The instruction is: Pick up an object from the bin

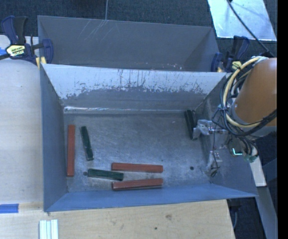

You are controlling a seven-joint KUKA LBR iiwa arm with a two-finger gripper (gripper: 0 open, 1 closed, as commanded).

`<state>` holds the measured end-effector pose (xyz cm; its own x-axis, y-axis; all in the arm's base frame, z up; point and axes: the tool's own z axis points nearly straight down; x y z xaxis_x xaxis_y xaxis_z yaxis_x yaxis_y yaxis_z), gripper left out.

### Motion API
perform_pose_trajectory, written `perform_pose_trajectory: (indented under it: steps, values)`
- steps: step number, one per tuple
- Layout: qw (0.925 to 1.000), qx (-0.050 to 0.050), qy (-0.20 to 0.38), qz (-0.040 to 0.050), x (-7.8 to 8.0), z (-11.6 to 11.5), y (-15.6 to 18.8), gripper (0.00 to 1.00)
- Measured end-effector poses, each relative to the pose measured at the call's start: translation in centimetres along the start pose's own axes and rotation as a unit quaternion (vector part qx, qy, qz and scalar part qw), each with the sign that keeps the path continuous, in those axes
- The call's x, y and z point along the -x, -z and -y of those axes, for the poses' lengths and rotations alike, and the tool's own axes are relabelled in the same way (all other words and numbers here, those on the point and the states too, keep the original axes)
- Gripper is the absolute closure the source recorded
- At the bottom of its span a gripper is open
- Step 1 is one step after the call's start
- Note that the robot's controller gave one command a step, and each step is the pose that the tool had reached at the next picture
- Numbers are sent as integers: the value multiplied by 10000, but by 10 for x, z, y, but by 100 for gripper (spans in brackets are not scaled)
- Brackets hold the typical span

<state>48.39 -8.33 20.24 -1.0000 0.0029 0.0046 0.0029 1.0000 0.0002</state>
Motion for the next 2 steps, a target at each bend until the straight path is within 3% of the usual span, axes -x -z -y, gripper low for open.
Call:
perform_pose_trajectory:
  steps: [1, 2]
  values:
    - [9947, 9, 1027, 1, 14, -76, -128, 0]
    - [9896, 17, 1435, 48, 17, -164, -128, 0]
